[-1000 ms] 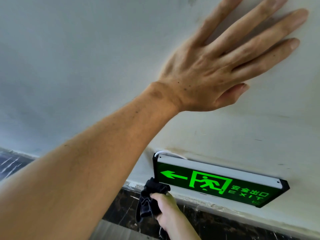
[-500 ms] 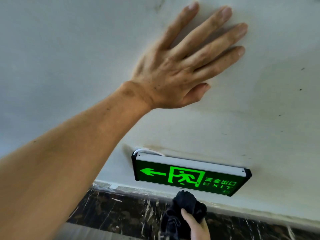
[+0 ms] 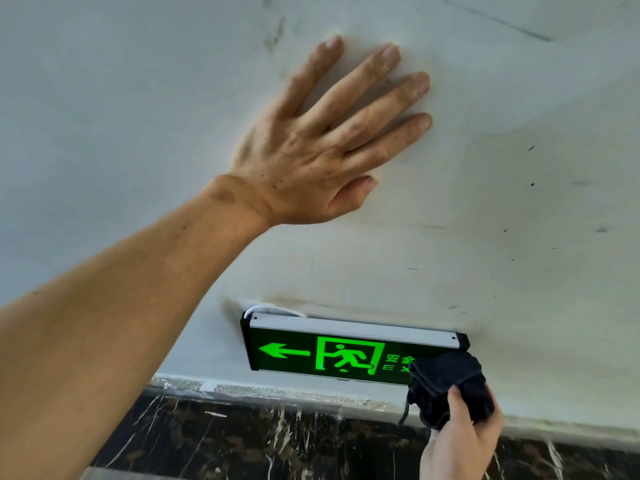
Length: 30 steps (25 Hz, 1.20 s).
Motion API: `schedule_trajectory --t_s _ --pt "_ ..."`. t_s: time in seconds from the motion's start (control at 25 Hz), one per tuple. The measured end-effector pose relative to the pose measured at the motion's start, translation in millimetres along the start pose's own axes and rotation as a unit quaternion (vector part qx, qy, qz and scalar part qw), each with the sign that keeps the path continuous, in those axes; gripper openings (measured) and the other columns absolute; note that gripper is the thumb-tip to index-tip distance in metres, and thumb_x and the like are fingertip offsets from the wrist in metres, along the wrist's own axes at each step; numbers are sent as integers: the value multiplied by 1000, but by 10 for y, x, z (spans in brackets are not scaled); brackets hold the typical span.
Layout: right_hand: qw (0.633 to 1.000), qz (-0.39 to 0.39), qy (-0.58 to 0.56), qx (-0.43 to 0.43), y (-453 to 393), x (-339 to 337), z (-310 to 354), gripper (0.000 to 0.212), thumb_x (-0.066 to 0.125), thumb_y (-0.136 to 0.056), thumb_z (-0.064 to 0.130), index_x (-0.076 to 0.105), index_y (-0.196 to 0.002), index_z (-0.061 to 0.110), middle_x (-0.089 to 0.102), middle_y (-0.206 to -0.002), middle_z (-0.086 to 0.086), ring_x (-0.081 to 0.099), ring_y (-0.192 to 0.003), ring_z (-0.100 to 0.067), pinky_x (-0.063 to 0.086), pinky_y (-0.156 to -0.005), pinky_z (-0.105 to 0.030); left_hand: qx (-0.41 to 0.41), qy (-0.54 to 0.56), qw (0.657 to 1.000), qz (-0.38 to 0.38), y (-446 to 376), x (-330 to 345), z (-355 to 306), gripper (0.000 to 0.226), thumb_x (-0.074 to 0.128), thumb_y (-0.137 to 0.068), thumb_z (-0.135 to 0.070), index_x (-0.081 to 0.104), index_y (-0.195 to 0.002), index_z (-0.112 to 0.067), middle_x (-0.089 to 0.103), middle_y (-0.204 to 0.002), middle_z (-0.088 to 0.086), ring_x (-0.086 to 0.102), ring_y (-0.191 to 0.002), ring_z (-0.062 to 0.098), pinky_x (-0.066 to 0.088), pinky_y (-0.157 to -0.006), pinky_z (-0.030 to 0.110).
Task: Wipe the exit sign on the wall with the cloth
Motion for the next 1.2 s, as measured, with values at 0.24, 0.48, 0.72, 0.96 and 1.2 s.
schedule_trajectory --t_s 0.24,0.48,0.72,0.96,1.2 --pt "978 46 186 -82 134 100 -348 48 59 -88 -2 49 -99 43 58 -105 8 60 -92 -2 51 -84 -34 5 -5 1000 1 -12 -6 -7 64 56 -88 -39 44 -146 -16 49 -147 11 46 -133 40 33 -106 62" --pt "936 64 309 -157 122 80 -489 51 67 -81 2 51 -97 48 54 -122 -9 55 -110 -23 45 -101 -40 5 -6 1000 2 -16 -23 -5 68 60 -84 -39 45 -145 -15 50 -147 11 47 -132 40 37 -105 62" --pt "895 109 386 -197 325 129 -646 47 73 -73 -1 57 -109 27 55 -109 -2 54 -104 -24 43 -90 -35 3 -2 1000 0 -22 -22 -6 67 60 -84 -38 46 -145 -15 50 -146 11 47 -132 40 36 -105 63" --pt "868 178 431 -170 616 219 -915 51 75 -70 -4 59 -100 33 53 -109 -3 55 -92 -17 46 -83 -37 0 6 1000 2 -23 -20 -5 64 58 -86 -38 46 -145 -15 50 -146 11 47 -133 40 34 -106 63" --pt "859 222 430 -169 867 326 -1112 51 75 -70 -4 63 -79 45 58 -99 14 56 -90 2 38 -71 -2 -2 14 1000 6 -23 -35 -4 62 57 -86 -37 48 -144 -15 51 -146 11 47 -133 40 34 -107 62"
Point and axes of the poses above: each hand's wrist, its own y-axis away from the middle knuckle, its own x-axis out of the palm, z = x × y, the point moved 2 cm from there along -y, towards the middle knuckle
